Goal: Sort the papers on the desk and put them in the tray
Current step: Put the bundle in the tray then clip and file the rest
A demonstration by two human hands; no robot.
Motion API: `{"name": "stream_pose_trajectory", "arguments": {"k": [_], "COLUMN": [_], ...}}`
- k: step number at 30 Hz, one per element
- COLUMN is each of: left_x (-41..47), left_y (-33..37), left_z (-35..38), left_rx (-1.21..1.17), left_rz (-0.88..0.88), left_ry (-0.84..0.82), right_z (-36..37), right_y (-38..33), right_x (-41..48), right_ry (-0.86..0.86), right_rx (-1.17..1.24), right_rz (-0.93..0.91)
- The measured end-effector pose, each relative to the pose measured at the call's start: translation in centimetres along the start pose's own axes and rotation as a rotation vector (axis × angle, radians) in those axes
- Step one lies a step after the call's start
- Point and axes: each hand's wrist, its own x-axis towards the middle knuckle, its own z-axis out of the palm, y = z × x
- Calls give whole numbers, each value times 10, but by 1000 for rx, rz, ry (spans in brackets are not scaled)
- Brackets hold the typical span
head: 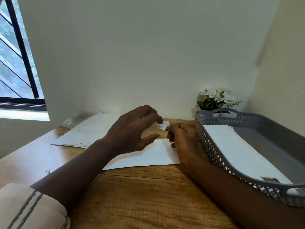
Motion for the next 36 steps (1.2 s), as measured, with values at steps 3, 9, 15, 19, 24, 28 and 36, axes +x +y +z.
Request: {"name": "stream_pose_trajectory", "arguments": {"k": [3,9,15,19,24,28,36], "left_x": [-3,-3,-2,-2,1,0,-16], "left_y": [3,5,9,7,1,1,-27], "left_z": [11,17,14,21,26,27,20], "left_rx": [16,16,-226,-312,-494,-569,-25], "left_rz": [42,64,-155,-321,-614,-767,-687], "left_ry": [19,68,103,131,103,157,-44], "right_z": [0,1,1,3,5,6,3], "right_y": [-1,-1,4,11,11,12,13], "right_x": [-1,-2,0,2,1,3,3], "right_ry": [-30,-93,-118,-143,-146,-129,-66], "right_rx": [-11,-22,-50,-141,-221,-244,-220], "right_rz": [23,18,-56,-139,-199,-199,-183]}}
